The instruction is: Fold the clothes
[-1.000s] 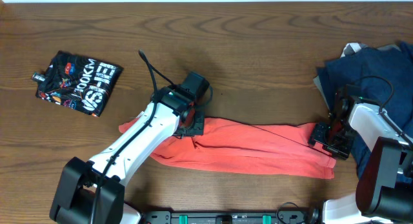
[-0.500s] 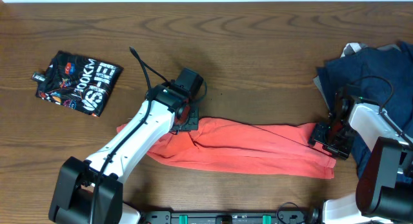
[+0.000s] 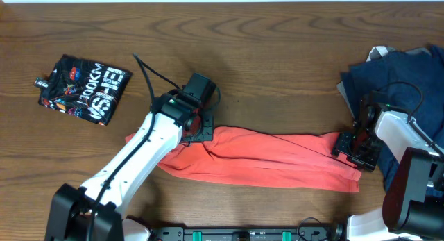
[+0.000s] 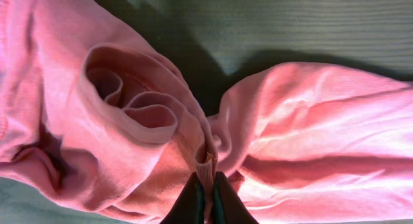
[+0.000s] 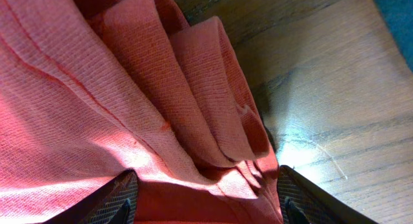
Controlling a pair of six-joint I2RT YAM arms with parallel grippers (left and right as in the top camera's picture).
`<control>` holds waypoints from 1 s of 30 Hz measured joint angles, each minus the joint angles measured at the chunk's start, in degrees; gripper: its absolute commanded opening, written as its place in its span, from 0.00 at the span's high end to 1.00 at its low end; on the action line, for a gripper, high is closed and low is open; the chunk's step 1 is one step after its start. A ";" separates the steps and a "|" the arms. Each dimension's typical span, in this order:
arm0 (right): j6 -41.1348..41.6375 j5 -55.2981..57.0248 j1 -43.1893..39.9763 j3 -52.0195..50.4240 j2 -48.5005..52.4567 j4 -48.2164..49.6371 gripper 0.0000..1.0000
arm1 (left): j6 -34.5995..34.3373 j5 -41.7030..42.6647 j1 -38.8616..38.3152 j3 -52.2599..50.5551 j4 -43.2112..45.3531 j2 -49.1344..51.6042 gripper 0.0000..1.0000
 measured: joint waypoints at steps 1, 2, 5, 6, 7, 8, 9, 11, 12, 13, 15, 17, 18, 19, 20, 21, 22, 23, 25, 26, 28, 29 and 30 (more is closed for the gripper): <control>0.00 0.00 0.00 0.00 0.00 0.00 0.31 | 0.00 0.00 0.00 0.00 -0.46 -0.28 0.94; 0.00 0.00 0.00 0.00 0.00 0.00 0.31 | 0.00 0.00 0.00 0.00 -1.16 -0.42 0.94; 0.00 0.02 0.00 0.00 0.00 0.00 0.32 | 0.00 0.13 0.00 0.00 -2.45 -0.46 0.94; 0.00 0.02 0.00 0.00 0.00 0.00 0.31 | 0.00 0.48 0.00 -0.02 -2.84 -0.46 0.94; 0.00 0.02 0.00 0.00 0.00 0.00 0.31 | 0.00 1.09 0.00 -0.02 -3.26 -0.46 0.94; 0.00 0.02 0.00 0.00 0.00 0.00 0.31 | 0.00 1.70 -0.02 -0.02 -3.52 -0.46 0.94; 0.00 0.02 0.00 0.00 0.00 -0.02 0.31 | 0.00 2.67 -0.09 -0.04 -3.82 -0.46 0.94; 0.00 0.02 0.00 0.00 0.00 -0.02 0.32 | 0.00 4.42 -0.55 -0.15 -4.13 -0.46 0.94; 0.00 0.02 0.00 0.00 0.00 -0.02 0.31 | 0.00 5.01 -1.07 -0.33 -4.11 -0.46 0.94; 0.00 0.02 0.00 0.00 0.00 -0.04 0.31 | 0.00 5.51 -1.77 -0.63 -4.13 -0.46 0.94; 0.00 0.02 0.00 0.00 0.00 -0.07 0.31 | -0.02 6.43 -3.78 -1.64 -4.37 -0.46 0.94; 0.00 0.02 0.00 0.00 0.00 -0.07 0.31 | -0.11 6.82 -5.99 -2.56 -4.74 -0.46 0.94; 0.00 0.02 0.00 0.00 0.00 -0.07 0.31 | -0.28 7.08 -7.21 -2.97 -4.92 -0.46 0.94; 0.00 0.02 0.00 0.00 0.00 -0.07 0.31 | -0.48 7.26 -8.48 -3.39 -4.85 -0.46 0.94; 0.00 0.02 0.00 0.00 0.00 -0.07 0.31 | -0.66 7.39 -9.51 -3.67 -4.70 -0.46 0.94; 0.00 0.02 0.00 0.00 0.00 -0.07 0.31 | -0.83 7.52 -10.62 -3.96 -4.09 -0.46 0.94; 0.00 0.02 0.00 0.00 0.00 -0.07 0.31 | -0.90 7.56 -11.61 -4.13 -3.50 -0.46 0.94; 0.00 0.04 0.00 0.00 0.00 -0.07 0.31 | -0.94 7.58 -12.48 -4.26 -2.73 -0.44 0.94; 0.00 0.04 0.00 0.00 0.00 -0.11 0.31 | -1.05 7.52 -13.97 -4.39 -1.16 -0.37 0.94; 0.00 0.04 0.00 0.02 0.00 -0.15 0.31 | -1.09 7.28 -14.51 -4.37 -0.59 -0.20 0.94; 0.00 0.04 0.00 0.07 0.00 -0.20 0.31 | -1.11 6.12 -15.28 -4.39 0.42 0.72 0.93; 0.00 0.07 0.00 0.09 0.00 -0.22 0.31 | -1.09 5.75 -15.43 -4.39 0.81 1.27 0.92; 0.00 0.04 0.00 0.11 0.00 -0.22 0.31 | -1.11 5.22 -15.47 -4.39 1.49 2.01 0.83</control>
